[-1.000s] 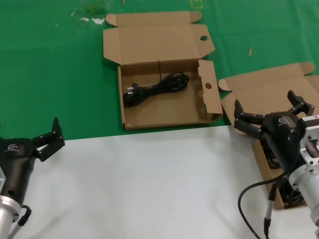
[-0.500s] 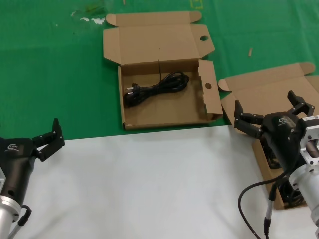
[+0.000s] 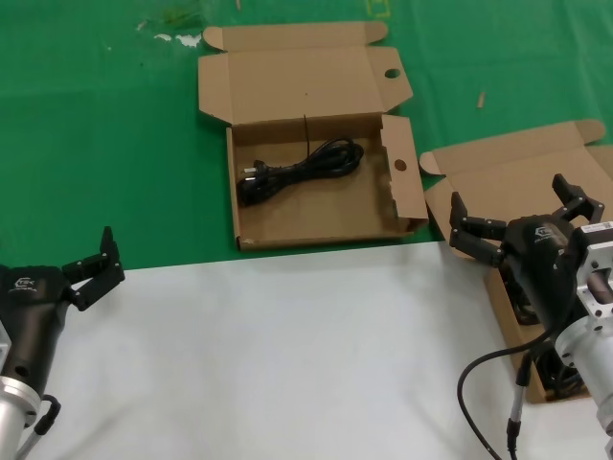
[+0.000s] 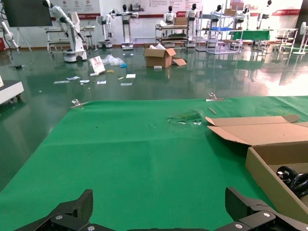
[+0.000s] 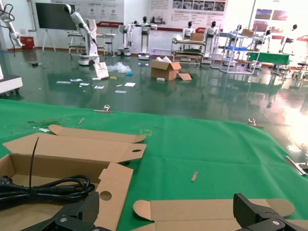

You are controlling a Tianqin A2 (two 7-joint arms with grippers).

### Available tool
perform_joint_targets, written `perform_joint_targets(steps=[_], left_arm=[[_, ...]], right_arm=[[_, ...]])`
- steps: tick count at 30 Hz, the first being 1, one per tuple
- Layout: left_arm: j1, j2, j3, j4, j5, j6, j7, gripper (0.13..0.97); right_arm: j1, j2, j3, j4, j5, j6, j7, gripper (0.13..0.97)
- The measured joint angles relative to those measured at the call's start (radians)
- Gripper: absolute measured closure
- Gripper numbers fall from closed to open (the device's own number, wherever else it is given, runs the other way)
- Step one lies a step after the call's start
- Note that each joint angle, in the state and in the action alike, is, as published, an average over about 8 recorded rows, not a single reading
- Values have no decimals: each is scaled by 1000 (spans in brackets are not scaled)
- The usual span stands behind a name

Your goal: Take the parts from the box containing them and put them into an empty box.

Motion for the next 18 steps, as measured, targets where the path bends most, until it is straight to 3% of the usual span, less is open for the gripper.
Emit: perform_joint_targets(steps=[18], left_arm=[[0, 0, 0, 0, 0, 0, 0, 132]], right_arm=[[0, 0, 0, 0, 0, 0, 0, 129]])
